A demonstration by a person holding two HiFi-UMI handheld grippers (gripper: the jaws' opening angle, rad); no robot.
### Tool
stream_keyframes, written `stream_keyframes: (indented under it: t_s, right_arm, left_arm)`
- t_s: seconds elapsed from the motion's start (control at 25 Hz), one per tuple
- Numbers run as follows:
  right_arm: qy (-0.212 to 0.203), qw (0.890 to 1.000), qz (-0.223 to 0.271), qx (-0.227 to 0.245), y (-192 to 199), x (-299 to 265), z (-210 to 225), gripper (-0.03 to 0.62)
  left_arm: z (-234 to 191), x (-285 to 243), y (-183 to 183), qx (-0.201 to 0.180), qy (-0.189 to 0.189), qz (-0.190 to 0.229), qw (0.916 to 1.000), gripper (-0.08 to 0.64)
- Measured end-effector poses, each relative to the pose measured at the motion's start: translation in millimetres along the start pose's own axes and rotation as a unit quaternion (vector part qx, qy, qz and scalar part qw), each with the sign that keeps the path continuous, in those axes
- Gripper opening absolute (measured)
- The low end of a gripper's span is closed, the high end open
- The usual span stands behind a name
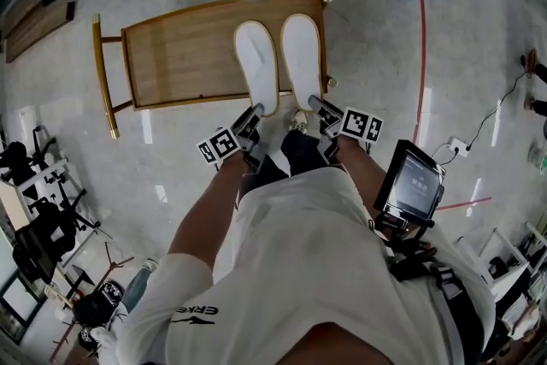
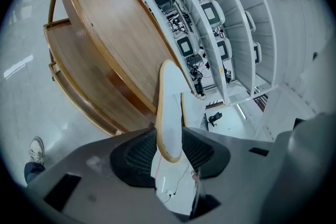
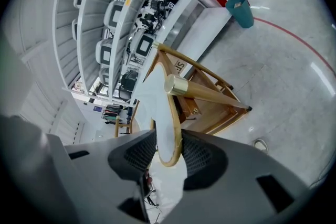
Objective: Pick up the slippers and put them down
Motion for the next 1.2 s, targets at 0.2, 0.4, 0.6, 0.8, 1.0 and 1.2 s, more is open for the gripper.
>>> stream_keyframes:
  t_s: [0.2, 0.4, 0.6, 0.8, 1.0, 1.2]
  right_arm:
    - [-0.003, 1.0, -0.018, 0.005, 6.5, -1.1, 1.1, 0.147]
    - [-0.011, 1.0, -0.027, -0.003, 13.9, -8.4, 2.5, 0.16]
    - [-0.016, 0.999, -0.026, -0.008, 15.1, -7.3, 5.3, 0.175]
    - [-0.013, 1.0, -0.021, -0.01, 14.2, 2.1, 8.8, 0.176]
    - [-0.007, 1.0, -0.017, -0.007, 21.3, 7.1, 9.8, 0.176]
    - [-0.004, 1.0, -0.017, -0.004, 31.6, 7.7, 7.5, 0.176]
  left_arm:
    - [3.5, 5.6, 4.8, -0.007, -0.002, 0.002, 1.0, 0.126]
    - [3.9, 11.6, 9.3, -0.004, -0.005, 0.011, 0.9999, 0.126]
    - [0.4, 14.9, 10.5, -0.006, -0.003, 0.012, 0.9999, 0.126]
    - [-0.1, 11.5, 9.6, 0.003, 0.021, 0.017, 0.9996, 0.137]
    - [-6.4, 12.0, 15.2, 0.001, 0.029, 0.01, 0.9995, 0.18]
    - [-15.6, 15.0, 18.6, 0.01, 0.032, 0.008, 0.9994, 0.193]
Point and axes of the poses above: the fingertips, and each gripper's own axes: x backward along the fingers, z to its right, y out of its underside, the point moved 2 cm from there along x, backward along the fingers, and after that the axes turned 2 degrees about -x, right-handed, at the moved point
